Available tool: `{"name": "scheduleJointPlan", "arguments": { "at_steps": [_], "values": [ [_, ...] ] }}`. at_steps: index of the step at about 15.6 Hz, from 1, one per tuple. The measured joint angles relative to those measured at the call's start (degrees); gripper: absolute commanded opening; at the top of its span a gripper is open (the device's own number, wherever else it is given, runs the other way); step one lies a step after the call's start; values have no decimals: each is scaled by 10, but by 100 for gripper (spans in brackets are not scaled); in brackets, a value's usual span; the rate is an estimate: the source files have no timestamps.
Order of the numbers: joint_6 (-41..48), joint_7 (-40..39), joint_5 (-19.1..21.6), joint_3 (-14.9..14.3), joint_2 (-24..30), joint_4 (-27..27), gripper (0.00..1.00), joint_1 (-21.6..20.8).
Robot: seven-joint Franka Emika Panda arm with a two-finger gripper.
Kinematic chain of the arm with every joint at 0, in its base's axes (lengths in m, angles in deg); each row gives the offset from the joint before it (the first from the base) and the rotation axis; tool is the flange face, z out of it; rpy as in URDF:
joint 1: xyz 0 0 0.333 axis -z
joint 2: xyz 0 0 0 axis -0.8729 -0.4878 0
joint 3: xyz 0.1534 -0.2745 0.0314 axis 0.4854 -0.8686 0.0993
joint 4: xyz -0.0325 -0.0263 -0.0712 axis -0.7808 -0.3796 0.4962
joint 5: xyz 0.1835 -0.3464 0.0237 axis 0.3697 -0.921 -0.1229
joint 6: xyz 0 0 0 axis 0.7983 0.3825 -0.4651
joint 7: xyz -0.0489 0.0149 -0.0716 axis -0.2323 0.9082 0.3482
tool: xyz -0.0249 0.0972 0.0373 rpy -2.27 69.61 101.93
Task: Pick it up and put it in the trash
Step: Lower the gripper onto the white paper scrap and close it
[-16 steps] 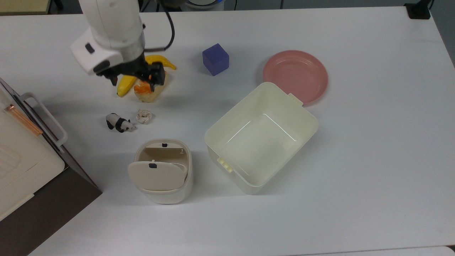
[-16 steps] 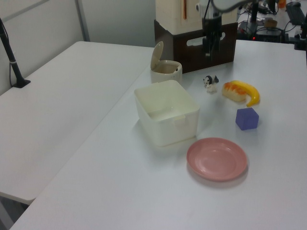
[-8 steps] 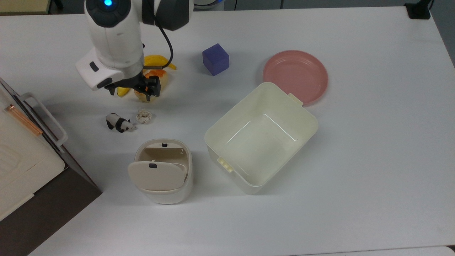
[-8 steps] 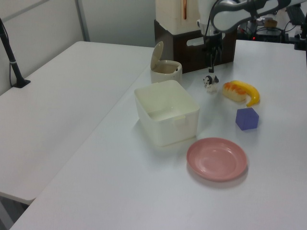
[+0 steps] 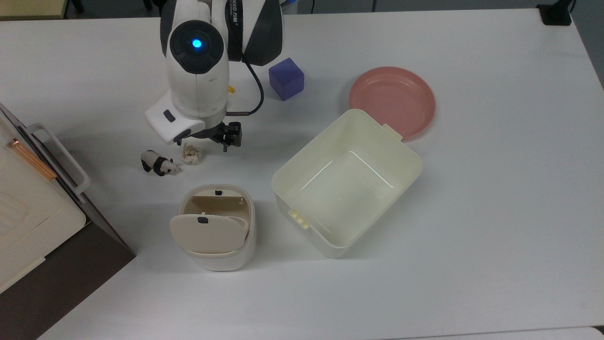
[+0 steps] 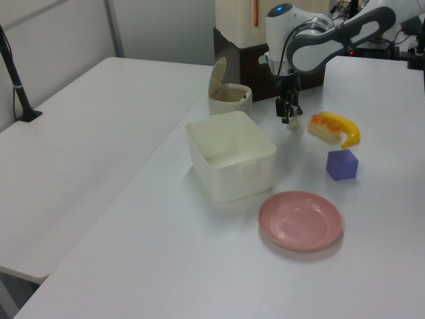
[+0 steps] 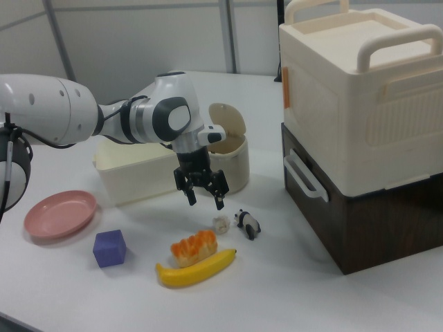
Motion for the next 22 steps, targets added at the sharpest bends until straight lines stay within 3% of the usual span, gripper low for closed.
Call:
{"name": "scheduleJointPlan", "arguments": {
  "at_steps": [22],
  "values": [
    [-4,0,-13,-1,-33,9,86,30]
  ]
}}
